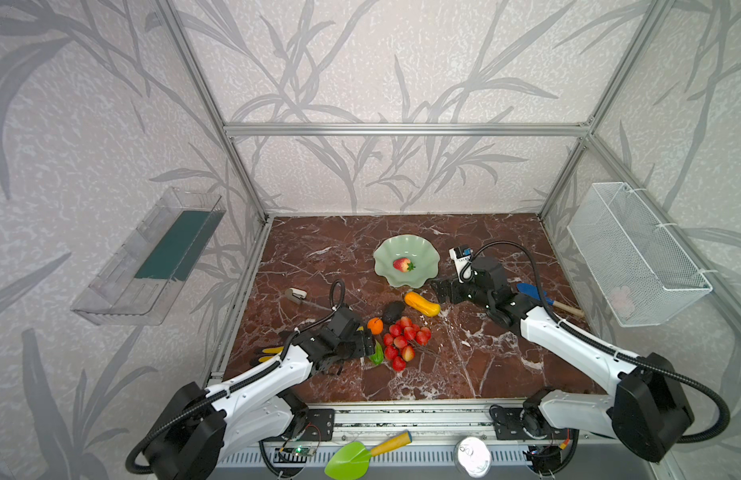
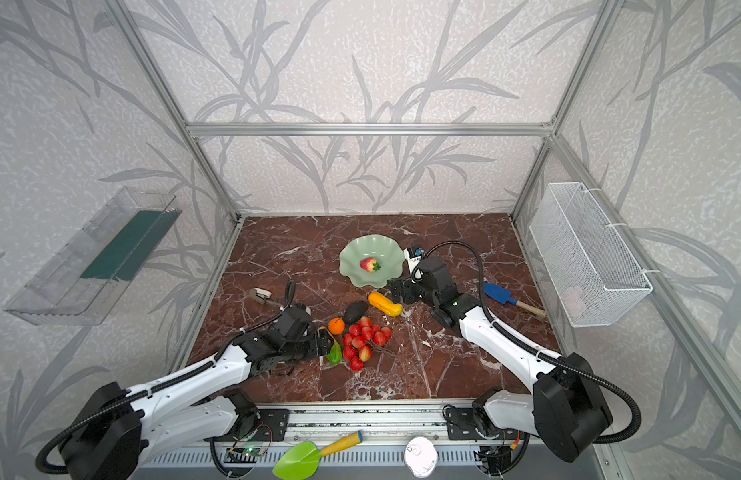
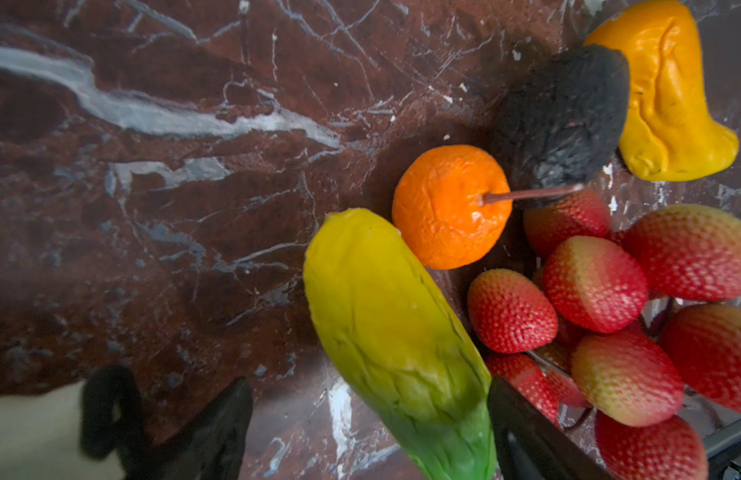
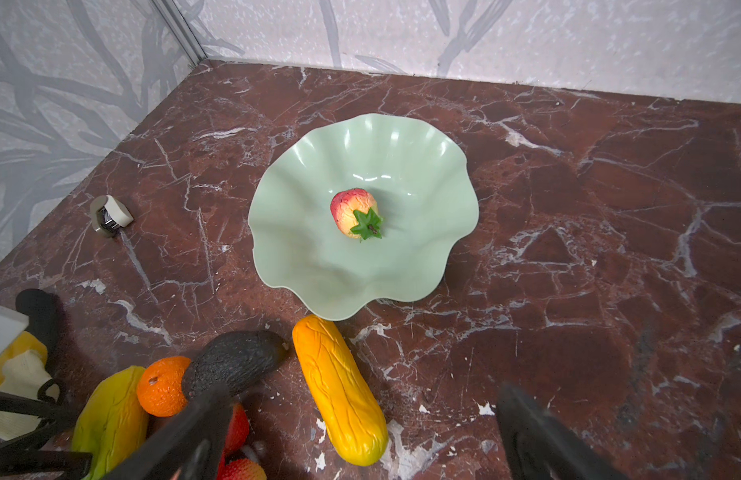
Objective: Place and organize the fake fruits in the fruit bowl
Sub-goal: 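Grasp the green-yellow papaya with the left gripper and lift it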
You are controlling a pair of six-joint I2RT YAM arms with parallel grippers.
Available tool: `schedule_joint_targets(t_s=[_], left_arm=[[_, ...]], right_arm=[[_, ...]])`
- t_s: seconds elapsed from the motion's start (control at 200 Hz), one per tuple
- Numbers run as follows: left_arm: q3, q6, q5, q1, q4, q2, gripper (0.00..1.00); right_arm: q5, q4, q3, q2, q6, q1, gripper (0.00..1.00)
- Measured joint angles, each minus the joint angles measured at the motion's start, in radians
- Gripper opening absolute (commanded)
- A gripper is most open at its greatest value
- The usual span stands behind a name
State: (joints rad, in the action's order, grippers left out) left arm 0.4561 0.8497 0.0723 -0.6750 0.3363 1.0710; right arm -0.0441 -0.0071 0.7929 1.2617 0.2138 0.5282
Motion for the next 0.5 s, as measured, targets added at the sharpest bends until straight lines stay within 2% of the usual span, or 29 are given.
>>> schedule_joint_targets(t_s=[0.13, 0.405, 0.5], left_arm=[[0.005, 0.002, 0.006, -0.004, -0.029, 0.028, 0.85], [0.005, 0.019, 0.01, -0.005, -0.095, 0.048, 0.54], [0.0, 0.017, 0.006, -0.005, -0.104, 0.033, 0.49]], right_arm=[[0.003, -0.002, -0.004, 0.0, 0.0, 0.0, 0.99], [0.011, -0.002, -0.011, 0.0, 0.003, -0.002, 0.99], [0.018, -0.002, -0.021, 0.0, 0.003, -0.003, 0.99]])
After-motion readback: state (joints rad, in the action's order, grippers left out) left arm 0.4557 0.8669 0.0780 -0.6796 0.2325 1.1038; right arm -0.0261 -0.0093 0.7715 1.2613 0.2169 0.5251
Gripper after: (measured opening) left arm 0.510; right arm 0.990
